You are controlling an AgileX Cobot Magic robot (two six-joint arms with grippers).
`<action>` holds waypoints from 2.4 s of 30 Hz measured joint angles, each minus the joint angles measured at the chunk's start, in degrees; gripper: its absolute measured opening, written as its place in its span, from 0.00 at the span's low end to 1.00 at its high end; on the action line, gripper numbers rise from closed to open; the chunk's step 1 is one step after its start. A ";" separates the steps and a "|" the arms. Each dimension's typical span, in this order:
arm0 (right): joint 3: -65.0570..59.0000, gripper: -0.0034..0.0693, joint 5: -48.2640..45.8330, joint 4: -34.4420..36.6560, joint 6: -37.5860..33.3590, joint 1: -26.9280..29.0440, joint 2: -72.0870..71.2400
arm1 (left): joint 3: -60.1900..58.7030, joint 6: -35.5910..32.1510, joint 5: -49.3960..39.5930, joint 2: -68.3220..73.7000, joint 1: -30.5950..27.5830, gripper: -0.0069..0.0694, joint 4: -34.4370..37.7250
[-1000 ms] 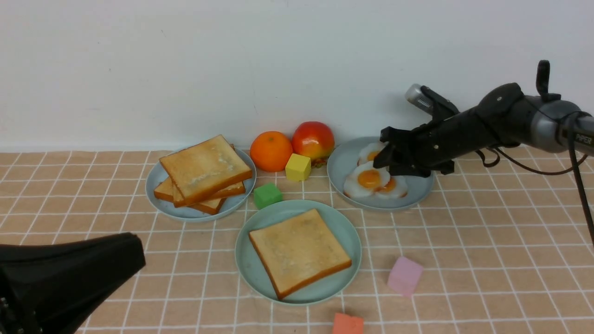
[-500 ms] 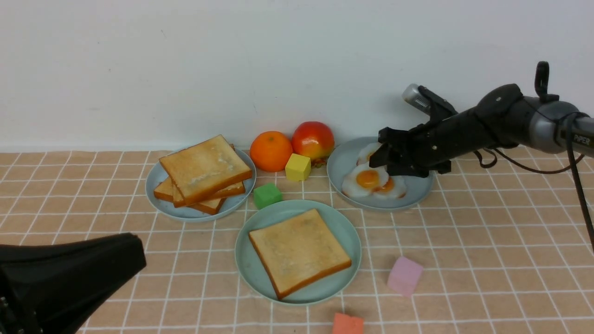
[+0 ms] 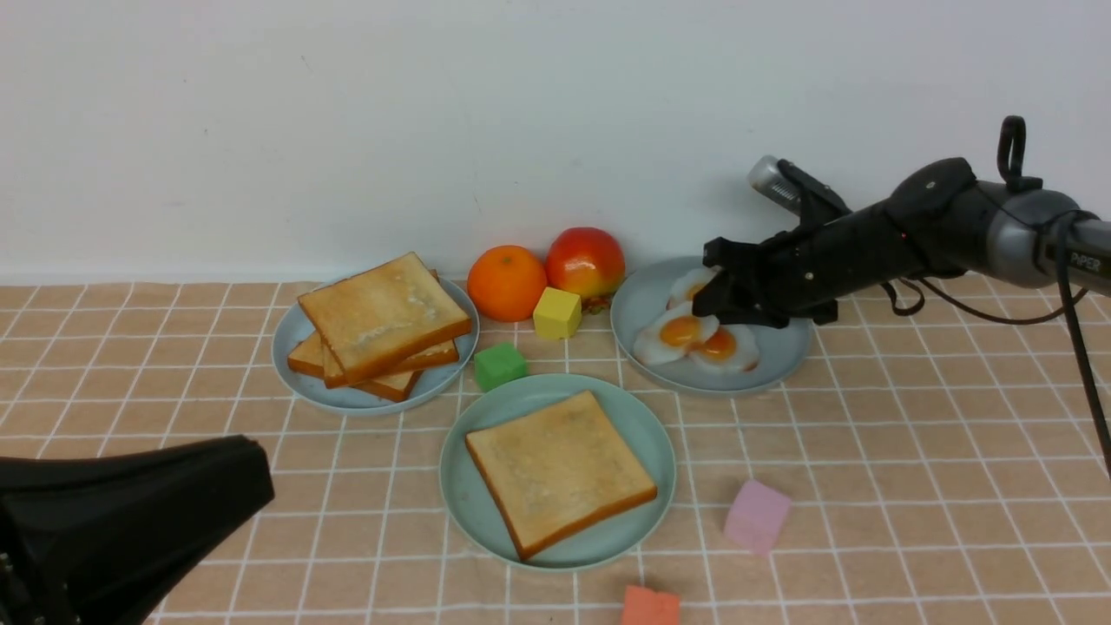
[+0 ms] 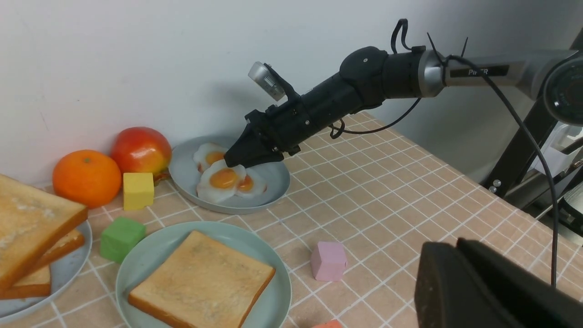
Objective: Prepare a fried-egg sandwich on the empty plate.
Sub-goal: Use the right arm to grab a fried egg, then use the right arm to place the fried egg on the slice of bread in the middle, then use the left arm to grab a slice of bread
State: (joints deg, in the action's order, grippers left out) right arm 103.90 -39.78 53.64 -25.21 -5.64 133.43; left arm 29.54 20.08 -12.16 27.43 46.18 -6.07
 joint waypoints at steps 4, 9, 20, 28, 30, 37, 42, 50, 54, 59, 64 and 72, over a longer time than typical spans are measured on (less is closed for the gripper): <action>0.00 0.14 -0.88 0.88 0.01 0.00 -0.07 | 0.00 0.00 0.00 0.00 0.00 0.14 0.00; -0.05 0.14 -4.07 0.64 -0.63 0.00 -2.21 | 0.00 0.00 -0.49 0.00 0.00 0.14 -0.15; -8.77 0.14 -17.23 0.13 -1.37 -2.64 -21.13 | 0.00 0.00 -11.96 0.00 0.00 0.15 -7.12; -26.27 0.14 -5.71 3.12 -2.44 -15.63 -28.03 | 0.00 -0.06 -16.28 0.00 0.00 0.07 -10.59; -27.42 0.14 -2.98 4.65 -2.95 -16.89 -26.88 | 0.00 -0.06 -16.28 0.00 0.00 0.07 -10.66; -27.80 0.14 1.36 14.15 -8.85 -16.35 -20.21 | 0.00 -0.06 -16.28 0.00 0.00 0.07 -10.66; -27.88 0.14 2.61 20.62 -12.34 -14.96 -17.08 | 0.00 -0.06 -16.35 0.00 0.00 0.07 -10.66; -27.95 0.27 2.04 19.94 -7.40 -14.50 -15.03 | 0.00 -0.06 -16.32 0.00 0.00 0.07 -10.66; -27.95 0.55 0.33 14.67 -6.08 -13.17 -15.52 | 0.00 0.00 -15.90 0.00 0.00 0.07 -10.45; -28.04 0.71 -3.37 6.66 -2.71 -9.02 -19.82 | 0.00 1.86 -16.06 0.45 0.00 0.07 -9.10; -28.04 0.56 -11.37 -11.51 4.47 -5.30 -35.61 | 2.51 8.03 -17.61 10.23 0.00 0.07 -8.86; -29.86 0.06 -21.15 -31.14 13.66 -8.92 -58.95 | 17.20 5.85 -20.07 34.30 -3.79 0.07 -8.66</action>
State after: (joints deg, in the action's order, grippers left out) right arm 74.04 -60.93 22.51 -11.55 -14.57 74.48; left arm 46.74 25.93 -32.23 61.73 42.39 -14.74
